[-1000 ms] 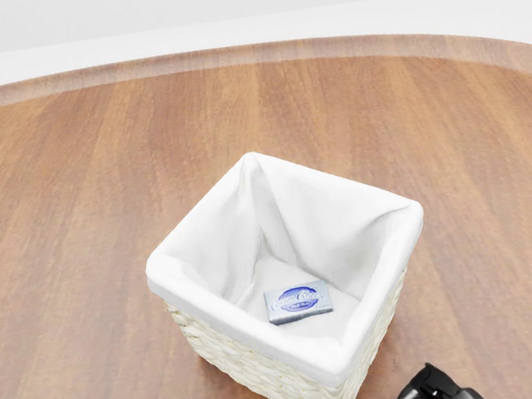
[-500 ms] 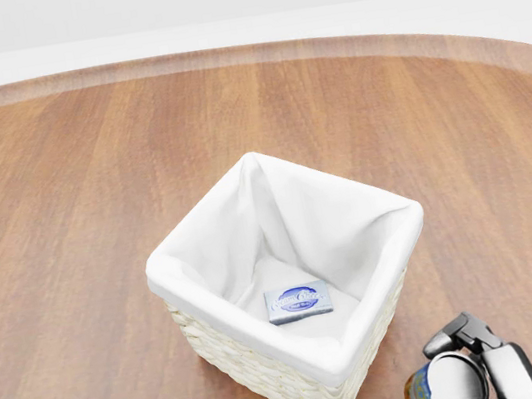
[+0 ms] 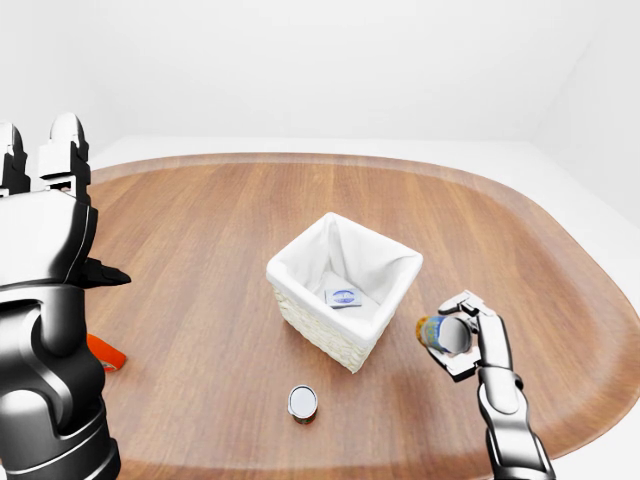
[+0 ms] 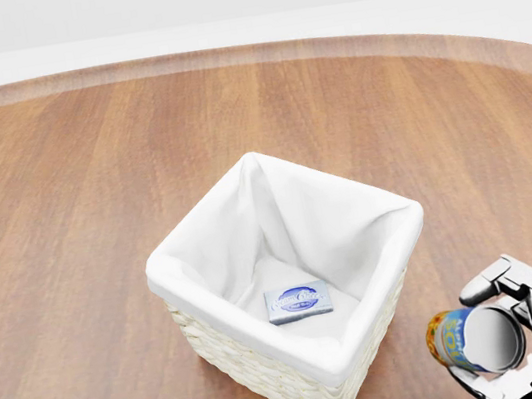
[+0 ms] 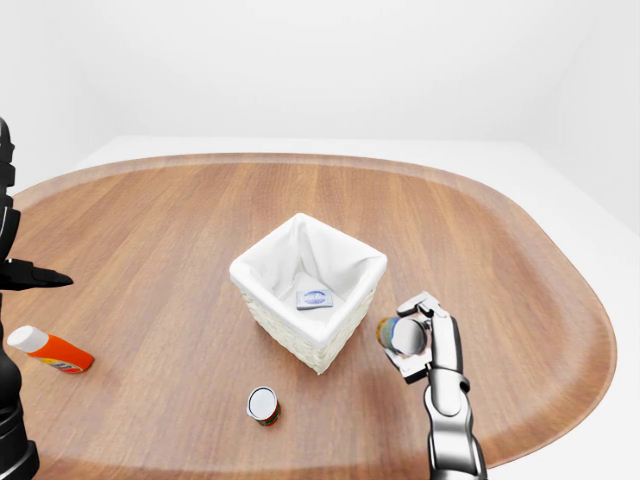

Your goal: Pick up the alphabet soup and the cream cheese box, and put them in the basket.

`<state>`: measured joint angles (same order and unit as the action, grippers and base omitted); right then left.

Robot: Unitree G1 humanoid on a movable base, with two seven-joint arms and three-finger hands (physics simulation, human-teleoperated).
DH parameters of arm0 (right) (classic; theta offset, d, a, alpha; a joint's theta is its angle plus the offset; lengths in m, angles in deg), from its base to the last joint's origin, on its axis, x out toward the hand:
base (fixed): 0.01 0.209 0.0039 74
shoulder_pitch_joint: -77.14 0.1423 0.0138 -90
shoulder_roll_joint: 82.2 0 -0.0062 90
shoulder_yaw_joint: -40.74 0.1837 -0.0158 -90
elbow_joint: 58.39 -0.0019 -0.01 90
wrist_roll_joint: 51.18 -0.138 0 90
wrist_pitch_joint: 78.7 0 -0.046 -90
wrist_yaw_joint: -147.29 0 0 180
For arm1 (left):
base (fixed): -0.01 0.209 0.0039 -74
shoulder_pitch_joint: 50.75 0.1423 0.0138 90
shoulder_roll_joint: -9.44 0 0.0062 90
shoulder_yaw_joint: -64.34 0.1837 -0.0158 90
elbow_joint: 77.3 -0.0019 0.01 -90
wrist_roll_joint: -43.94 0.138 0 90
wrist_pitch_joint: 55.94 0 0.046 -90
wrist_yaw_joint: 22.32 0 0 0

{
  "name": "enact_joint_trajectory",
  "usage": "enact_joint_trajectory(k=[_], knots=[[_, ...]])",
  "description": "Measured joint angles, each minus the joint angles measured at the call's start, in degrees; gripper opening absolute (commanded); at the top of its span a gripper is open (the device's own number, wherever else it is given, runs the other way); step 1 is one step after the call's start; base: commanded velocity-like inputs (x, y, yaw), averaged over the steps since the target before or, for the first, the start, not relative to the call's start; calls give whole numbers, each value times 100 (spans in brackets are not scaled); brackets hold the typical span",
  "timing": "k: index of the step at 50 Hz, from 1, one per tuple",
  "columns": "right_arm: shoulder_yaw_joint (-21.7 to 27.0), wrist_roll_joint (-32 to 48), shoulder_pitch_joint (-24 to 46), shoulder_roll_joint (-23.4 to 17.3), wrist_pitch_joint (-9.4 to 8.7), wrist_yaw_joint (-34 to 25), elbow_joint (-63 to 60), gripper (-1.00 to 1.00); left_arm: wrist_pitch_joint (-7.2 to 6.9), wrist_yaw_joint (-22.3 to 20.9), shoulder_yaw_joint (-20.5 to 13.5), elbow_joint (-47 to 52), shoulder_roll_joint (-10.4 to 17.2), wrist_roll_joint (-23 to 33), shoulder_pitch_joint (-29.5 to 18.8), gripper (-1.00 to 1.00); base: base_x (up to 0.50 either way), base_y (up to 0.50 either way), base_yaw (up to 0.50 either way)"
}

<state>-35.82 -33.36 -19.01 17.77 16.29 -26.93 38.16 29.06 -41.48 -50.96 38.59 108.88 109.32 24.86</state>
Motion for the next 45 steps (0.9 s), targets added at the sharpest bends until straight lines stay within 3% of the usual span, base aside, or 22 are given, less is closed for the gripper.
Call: enact_joint_trajectory(k=[16, 21, 30, 45], knots=[[31, 139, 393, -31, -16, -328, -1351, -100, 0, 29, -5, -8, 3, -27, -4, 100, 0, 0, 0], [12, 238, 586, -74, -234, -550, -1883, -100, 0, 37, -3, -18, 7, -43, -7, 100, 0, 0, 0], [-128, 539, 1078, -182, -1000, -988, -2657, -100, 0, 46, -2, -21, 6, -52, 1, 100, 0, 0, 0], [-482, 1019, 2149, -382, -1000, -1420, -2560, -100, 0, 12, 1, -23, 11, -29, -5, 100, 0, 0, 0]])
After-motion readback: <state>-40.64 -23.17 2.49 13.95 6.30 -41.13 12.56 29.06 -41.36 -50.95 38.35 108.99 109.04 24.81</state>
